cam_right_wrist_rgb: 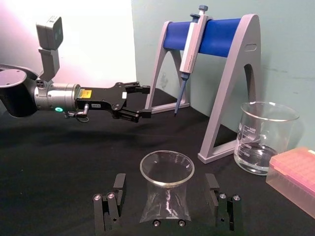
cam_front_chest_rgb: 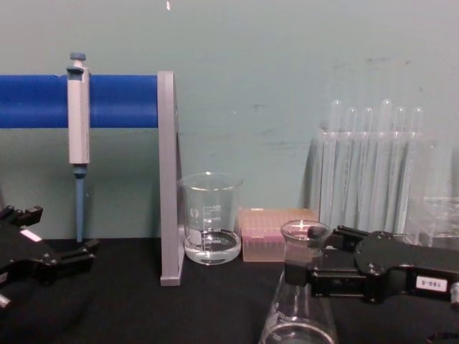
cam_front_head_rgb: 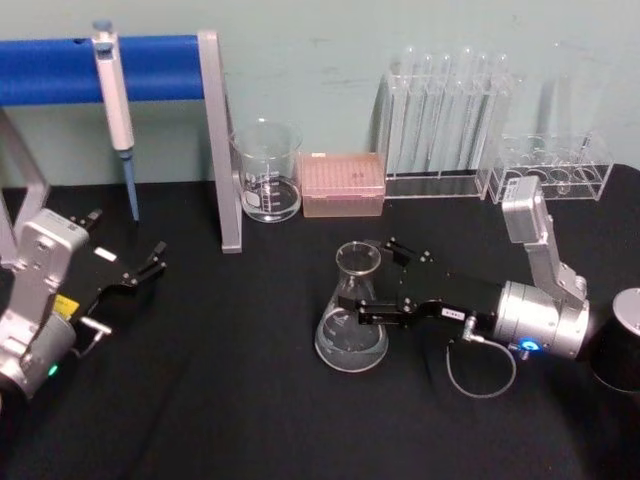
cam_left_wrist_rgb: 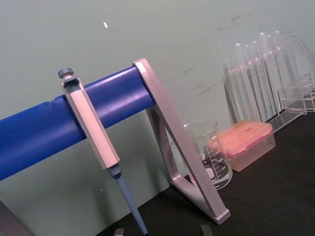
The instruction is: Grasp the erlenmeyer flask with one hand, shake it three times, then place it back.
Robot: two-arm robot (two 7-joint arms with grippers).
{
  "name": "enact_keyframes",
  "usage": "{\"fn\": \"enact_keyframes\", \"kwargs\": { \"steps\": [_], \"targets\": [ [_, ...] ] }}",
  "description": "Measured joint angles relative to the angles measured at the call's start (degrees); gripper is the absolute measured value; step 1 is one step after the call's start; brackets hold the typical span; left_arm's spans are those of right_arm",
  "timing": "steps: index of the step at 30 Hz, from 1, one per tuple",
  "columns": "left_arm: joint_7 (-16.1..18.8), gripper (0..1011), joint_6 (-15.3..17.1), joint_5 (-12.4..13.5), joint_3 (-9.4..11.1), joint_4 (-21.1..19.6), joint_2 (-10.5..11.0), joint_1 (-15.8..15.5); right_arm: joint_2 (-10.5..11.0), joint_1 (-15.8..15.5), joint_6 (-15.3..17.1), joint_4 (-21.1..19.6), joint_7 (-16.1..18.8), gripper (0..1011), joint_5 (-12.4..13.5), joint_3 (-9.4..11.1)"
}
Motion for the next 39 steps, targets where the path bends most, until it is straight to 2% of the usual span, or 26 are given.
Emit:
{"fn": "enact_keyframes", "kwargs": {
  "steps": [12,39],
  "targets": [
    [0.0,1001,0.0,0.0,0.0,0.0,0.0,0.0,-0.4,0.9,-0.3,1.4,0.7,1003,0.4,-0.6],
    [0.0,1001,0.0,0.0,0.0,0.0,0.0,0.0,-0.4,0.9,-0.3,1.3,0.6,1002,0.2,-0.6]
  ]
}}
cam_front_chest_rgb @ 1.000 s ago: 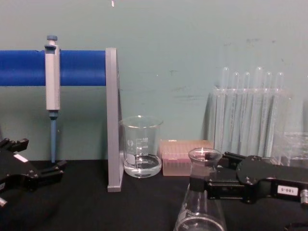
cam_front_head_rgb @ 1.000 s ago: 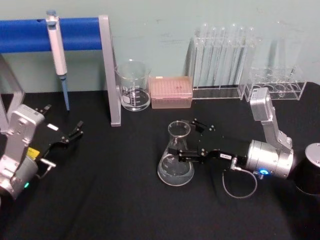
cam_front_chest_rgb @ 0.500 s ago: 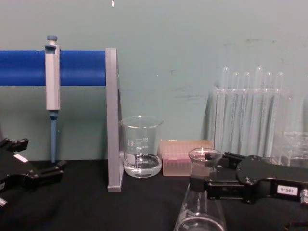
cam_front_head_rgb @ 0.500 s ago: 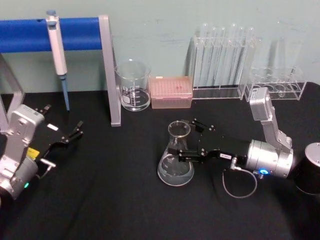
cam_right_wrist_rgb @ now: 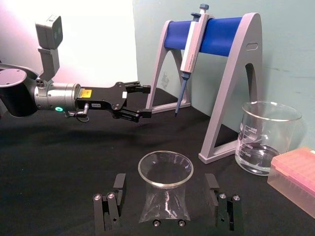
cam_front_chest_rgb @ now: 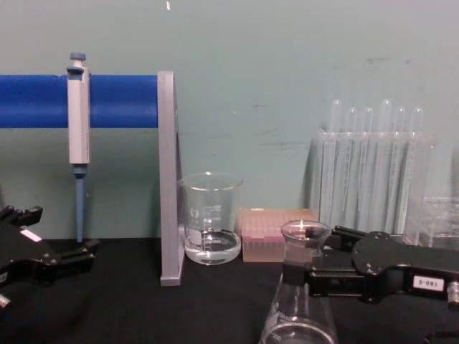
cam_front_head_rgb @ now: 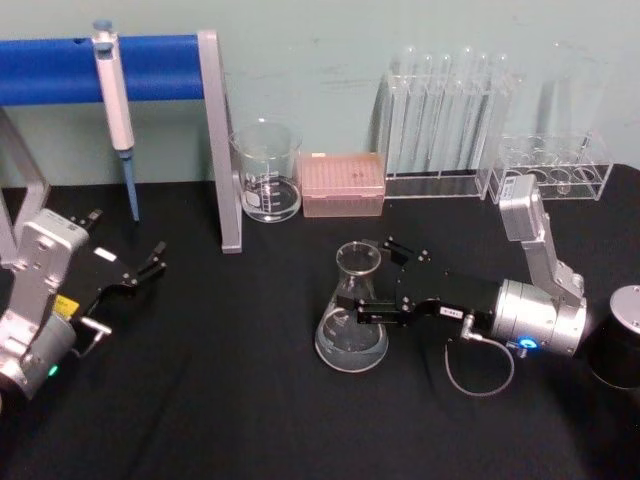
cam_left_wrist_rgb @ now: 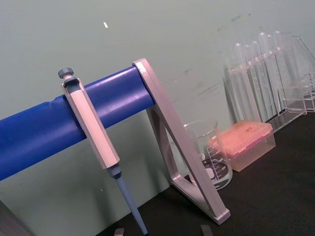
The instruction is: Grasp the erlenmeyer flask with one hand, shake it three times, then place it back.
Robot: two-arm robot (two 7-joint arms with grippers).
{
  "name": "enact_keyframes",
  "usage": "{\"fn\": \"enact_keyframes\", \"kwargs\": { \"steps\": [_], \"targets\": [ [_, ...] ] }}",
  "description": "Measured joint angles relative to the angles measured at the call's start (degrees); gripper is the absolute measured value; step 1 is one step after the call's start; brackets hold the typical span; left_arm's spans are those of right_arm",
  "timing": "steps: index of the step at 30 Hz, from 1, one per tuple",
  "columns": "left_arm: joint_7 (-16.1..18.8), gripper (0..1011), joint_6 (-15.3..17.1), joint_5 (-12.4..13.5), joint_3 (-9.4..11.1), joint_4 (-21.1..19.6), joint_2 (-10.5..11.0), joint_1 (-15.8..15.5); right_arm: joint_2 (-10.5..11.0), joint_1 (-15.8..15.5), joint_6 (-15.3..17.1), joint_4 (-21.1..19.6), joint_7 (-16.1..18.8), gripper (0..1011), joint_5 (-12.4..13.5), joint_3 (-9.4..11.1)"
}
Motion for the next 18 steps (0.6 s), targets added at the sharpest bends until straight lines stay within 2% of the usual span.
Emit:
{"fn": "enact_keyframes", "kwargs": {
  "steps": [13,18],
  "targets": [
    [0.0,1001,0.0,0.0,0.0,0.0,0.0,0.0,0.0,0.0,0.0,0.0,0.0,1003,0.0,0.0],
    [0.0,1001,0.0,0.0,0.0,0.0,0.0,0.0,0.0,0.0,0.0,0.0,0.0,925,0.0,0.0]
  ]
}}
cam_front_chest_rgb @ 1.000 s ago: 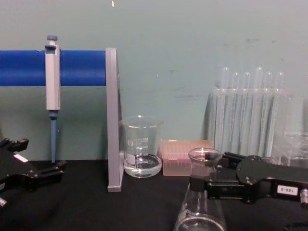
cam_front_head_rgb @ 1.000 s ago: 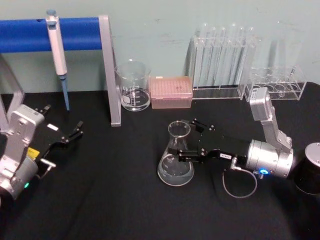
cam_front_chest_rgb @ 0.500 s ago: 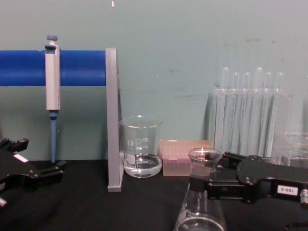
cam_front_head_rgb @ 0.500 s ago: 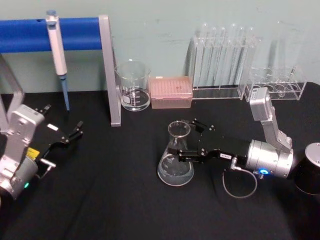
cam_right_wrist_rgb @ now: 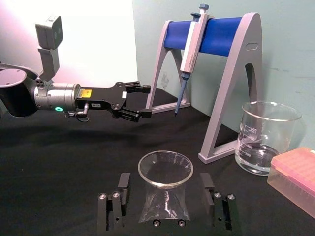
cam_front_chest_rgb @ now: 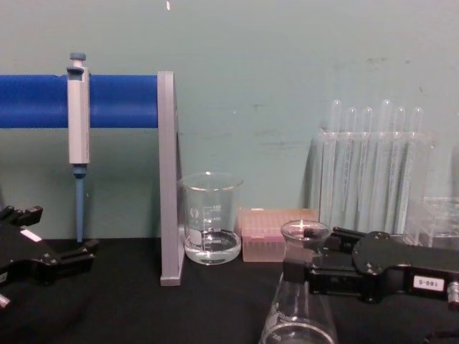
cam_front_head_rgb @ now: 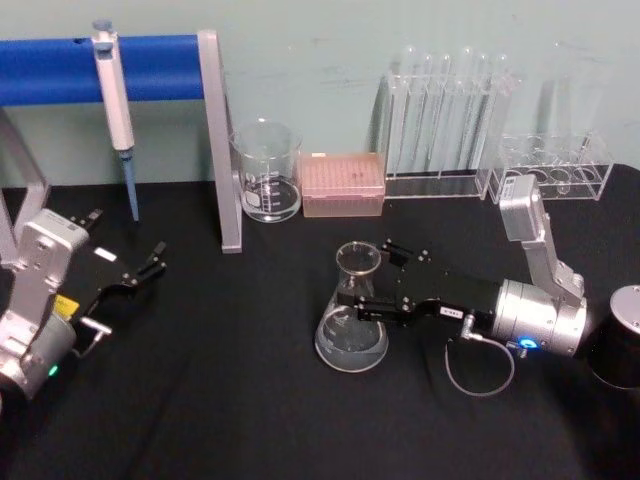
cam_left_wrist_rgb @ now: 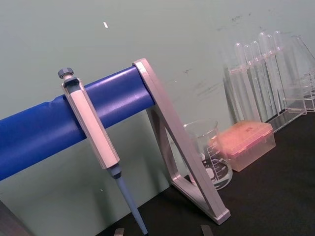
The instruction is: Grasp the erlenmeyer flask with one hand, shake it three times, then place it back.
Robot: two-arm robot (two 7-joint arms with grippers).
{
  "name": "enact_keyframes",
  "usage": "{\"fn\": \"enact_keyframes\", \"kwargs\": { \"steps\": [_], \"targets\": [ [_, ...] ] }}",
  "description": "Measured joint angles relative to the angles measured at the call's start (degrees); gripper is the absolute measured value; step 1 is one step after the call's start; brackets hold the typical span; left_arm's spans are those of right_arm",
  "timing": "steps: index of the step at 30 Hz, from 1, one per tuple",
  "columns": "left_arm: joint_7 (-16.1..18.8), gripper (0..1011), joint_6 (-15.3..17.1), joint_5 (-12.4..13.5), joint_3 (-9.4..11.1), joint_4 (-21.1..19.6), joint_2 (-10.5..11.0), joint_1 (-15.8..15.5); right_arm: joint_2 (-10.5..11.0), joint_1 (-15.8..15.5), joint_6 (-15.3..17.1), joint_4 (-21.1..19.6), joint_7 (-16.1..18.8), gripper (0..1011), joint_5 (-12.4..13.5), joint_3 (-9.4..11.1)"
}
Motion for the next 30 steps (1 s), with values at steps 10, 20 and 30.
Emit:
{"fn": "enact_keyframes", "kwargs": {
  "steps": [10,20,30],
  "targets": [
    [0.0,1001,0.0,0.0,0.0,0.0,0.0,0.0,0.0,0.0,0.0,0.0,0.0,632,0.0,0.0],
    [0.0,1001,0.0,0.0,0.0,0.0,0.0,0.0,0.0,0.0,0.0,0.0,0.0,448,0.0,0.0],
    [0.0,1001,0.0,0.0,0.0,0.0,0.0,0.0,0.0,0.0,0.0,0.0,0.0,448,0.0,0.0]
  ]
}}
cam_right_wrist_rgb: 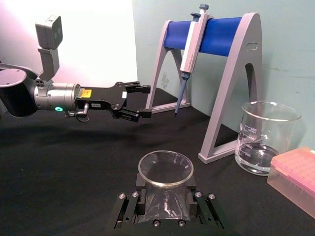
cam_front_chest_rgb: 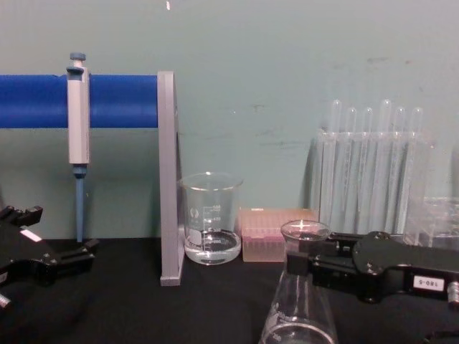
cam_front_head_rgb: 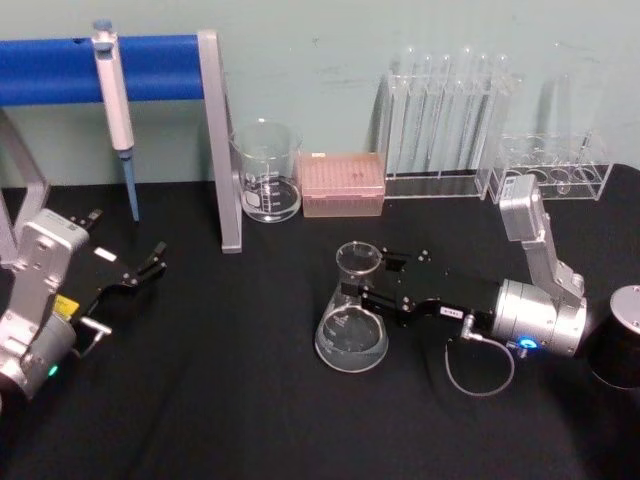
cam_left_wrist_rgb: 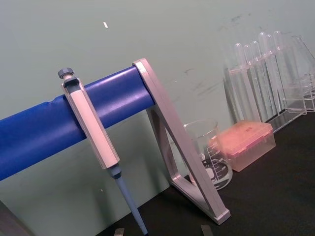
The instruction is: Grasp the erlenmeyer flask with one hand, shake it three times, then place it back.
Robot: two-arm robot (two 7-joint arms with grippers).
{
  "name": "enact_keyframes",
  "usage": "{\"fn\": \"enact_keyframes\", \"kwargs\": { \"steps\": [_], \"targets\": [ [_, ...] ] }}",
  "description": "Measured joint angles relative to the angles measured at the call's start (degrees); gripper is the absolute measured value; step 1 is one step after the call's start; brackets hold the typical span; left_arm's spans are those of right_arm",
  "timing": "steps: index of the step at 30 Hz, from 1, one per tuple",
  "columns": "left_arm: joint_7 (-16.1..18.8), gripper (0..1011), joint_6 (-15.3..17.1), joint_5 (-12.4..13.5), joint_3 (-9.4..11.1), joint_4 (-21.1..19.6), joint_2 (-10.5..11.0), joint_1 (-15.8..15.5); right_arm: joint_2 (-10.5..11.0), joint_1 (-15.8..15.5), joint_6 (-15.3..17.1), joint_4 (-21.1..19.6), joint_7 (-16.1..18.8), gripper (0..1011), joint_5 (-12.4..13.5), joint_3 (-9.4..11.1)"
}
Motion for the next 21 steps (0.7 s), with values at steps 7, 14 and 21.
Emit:
{"fn": "enact_keyframes", "kwargs": {
  "steps": [7,14,21],
  "targets": [
    [0.0,1001,0.0,0.0,0.0,0.0,0.0,0.0,0.0,-0.6,0.3,-0.6,-1.7,448,0.2,0.6],
    [0.0,1001,0.0,0.0,0.0,0.0,0.0,0.0,0.3,-1.7,0.3,-3.5,-5.2,448,0.2,2.1],
    [0.0,1001,0.0,0.0,0.0,0.0,0.0,0.0,0.8,-3.5,0.4,-9.0,-11.1,448,-0.6,4.7]
  ]
}}
